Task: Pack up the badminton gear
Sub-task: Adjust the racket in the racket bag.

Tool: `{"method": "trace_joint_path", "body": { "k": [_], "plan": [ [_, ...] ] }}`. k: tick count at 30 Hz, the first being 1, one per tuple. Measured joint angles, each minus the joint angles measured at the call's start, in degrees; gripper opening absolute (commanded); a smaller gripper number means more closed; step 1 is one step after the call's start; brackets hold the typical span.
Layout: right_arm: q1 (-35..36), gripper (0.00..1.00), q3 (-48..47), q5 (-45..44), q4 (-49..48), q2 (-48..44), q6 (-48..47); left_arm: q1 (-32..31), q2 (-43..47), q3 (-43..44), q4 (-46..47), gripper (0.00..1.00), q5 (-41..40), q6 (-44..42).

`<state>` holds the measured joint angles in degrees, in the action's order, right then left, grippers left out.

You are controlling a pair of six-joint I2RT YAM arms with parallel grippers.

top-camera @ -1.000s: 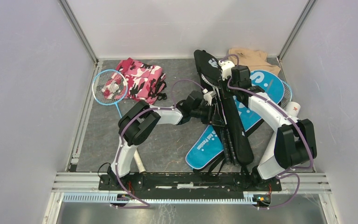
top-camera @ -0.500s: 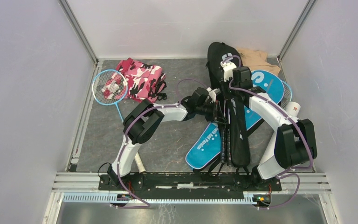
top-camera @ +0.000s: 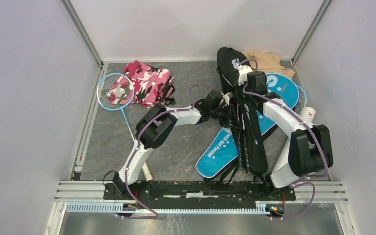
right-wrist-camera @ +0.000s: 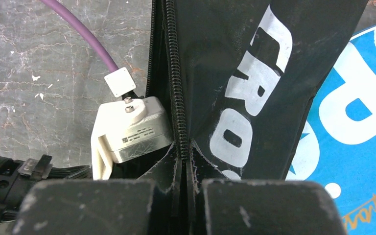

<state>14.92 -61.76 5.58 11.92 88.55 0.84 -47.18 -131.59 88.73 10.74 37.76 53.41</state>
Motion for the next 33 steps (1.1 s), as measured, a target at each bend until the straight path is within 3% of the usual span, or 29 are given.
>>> {"method": "trace_joint_path", "body": {
  "k": [11, 23, 33],
  "plan": [
    [-3.48, 0.00, 1.84, 7.26, -4.46, -0.02, 5.92, 0.55, -5.09, 3.67, 5.79, 0.05, 3.02, 8.98],
    [-3.78, 0.00, 3.19, 11.39, -6.62, -0.55, 8.72, 1.92, -8.59, 7.80, 8.76, 0.44, 3.10, 11.58],
    [-4.70, 0.00, -0.24, 13.03, -1.70, 1.38, 8.74, 4.31, -7.85, 5.81, 8.24, 0.52, 2.86, 6.69]
  ]
}}
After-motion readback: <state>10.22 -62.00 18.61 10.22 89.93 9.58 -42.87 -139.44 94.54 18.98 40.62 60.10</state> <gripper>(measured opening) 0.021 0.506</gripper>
